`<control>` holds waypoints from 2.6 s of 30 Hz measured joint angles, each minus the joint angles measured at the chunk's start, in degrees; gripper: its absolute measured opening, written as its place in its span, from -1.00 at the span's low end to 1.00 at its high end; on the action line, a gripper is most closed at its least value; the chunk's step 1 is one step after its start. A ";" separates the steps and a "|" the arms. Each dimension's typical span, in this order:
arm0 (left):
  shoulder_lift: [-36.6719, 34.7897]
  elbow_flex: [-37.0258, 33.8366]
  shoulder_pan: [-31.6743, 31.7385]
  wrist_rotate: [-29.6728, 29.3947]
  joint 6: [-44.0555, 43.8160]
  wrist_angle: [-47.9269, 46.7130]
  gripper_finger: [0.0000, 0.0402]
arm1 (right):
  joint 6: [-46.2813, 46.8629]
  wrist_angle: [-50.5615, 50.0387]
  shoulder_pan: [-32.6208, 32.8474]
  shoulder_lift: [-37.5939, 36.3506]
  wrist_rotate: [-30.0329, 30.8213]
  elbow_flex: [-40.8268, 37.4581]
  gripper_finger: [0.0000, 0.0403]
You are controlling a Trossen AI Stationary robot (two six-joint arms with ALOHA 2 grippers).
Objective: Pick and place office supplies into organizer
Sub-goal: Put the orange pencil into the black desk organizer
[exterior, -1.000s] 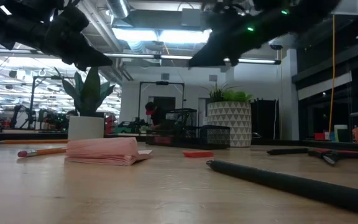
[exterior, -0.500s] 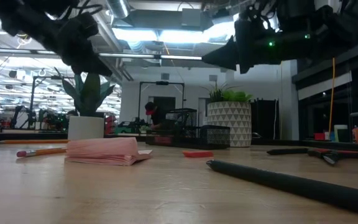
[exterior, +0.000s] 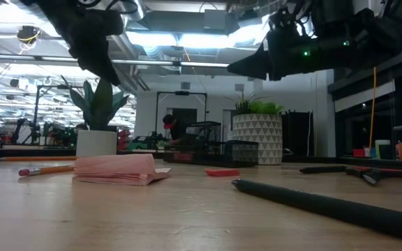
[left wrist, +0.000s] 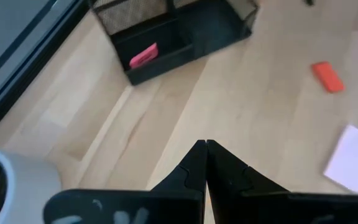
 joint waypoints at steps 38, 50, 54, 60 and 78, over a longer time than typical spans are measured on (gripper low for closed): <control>7.77 -1.42 13.62 -6.82 -15.95 -19.95 -0.29 | 1.74 -6.05 -0.86 0.04 -10.53 0.00 -0.92; 11.50 -5.99 22.95 -1.60 -9.85 -15.03 -0.28 | 1.74 -6.34 -0.86 0.04 -10.51 0.00 -0.92; 13.44 -6.13 25.77 2.45 -7.15 -12.53 -0.28 | 1.74 -6.37 -0.86 0.04 -10.51 -0.01 -0.92; 16.96 -6.15 29.14 2.37 -3.70 -10.81 -0.28 | 1.74 -7.00 -0.86 0.06 -10.51 -0.02 -0.92; 25.02 -6.15 33.79 5.30 -0.65 -8.40 -0.29 | 1.74 -7.37 -0.84 0.07 -10.51 -0.02 -0.92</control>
